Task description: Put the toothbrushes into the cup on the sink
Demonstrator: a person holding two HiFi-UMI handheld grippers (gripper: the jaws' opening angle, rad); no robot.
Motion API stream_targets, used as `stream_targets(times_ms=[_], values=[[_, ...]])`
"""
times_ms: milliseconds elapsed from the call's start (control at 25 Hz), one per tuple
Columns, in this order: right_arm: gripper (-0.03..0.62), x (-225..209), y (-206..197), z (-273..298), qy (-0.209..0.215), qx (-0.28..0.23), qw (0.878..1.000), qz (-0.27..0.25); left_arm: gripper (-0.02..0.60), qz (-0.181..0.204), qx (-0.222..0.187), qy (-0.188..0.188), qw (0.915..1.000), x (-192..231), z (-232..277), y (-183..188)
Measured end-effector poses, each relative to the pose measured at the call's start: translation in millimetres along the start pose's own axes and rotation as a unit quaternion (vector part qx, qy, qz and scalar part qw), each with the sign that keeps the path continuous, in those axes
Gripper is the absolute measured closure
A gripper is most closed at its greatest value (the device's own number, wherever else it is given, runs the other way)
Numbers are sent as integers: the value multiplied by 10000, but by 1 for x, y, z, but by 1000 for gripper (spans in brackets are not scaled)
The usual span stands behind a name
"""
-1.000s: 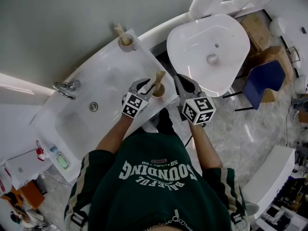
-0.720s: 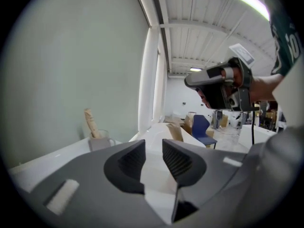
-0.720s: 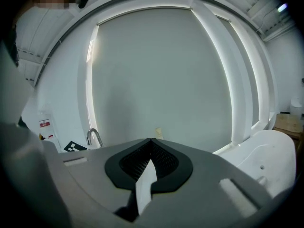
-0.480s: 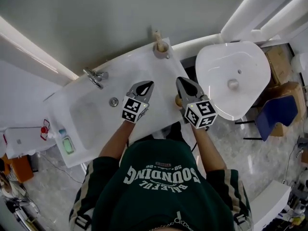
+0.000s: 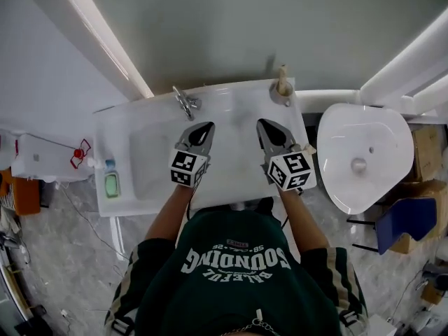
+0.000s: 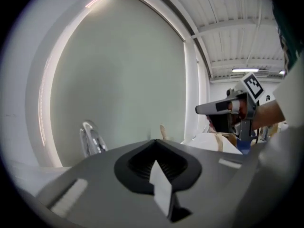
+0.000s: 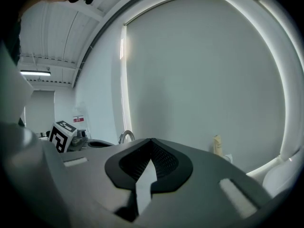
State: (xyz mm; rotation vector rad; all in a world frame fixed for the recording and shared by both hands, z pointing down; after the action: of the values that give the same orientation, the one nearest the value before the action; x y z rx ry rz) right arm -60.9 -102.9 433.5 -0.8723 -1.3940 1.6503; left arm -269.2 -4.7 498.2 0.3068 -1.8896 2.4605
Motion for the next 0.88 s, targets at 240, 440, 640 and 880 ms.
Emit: stream_targets(times_ms=[240,440,640,880], values=[[591,18,3,25,252,-18,9996,-146,532,-143,-70,410,9990,30,-32,-1],[591,23,3,33,356,-16,9992,-164,532,-249,-93,555,9981,39,-39,-3],[591,23,1,30,395,-6,9991,-162,532,-276,-128,543,9981,34,-40,-4],[591,25,0,31,430,-9,9990,-142,532,-291,-114,549,9980,35,-41,-6]])
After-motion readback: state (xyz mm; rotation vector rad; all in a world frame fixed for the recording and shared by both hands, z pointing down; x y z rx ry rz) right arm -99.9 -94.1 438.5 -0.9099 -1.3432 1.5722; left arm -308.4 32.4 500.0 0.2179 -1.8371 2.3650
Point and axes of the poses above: the fingertips, and each gripper's own axes: z forward along the fingers, x to its left, y out of its top, the point moved 8 cm from there along -z, backward along the fingers, and after that the axes turned 8 degrees about -z, right-handed, at the moved point
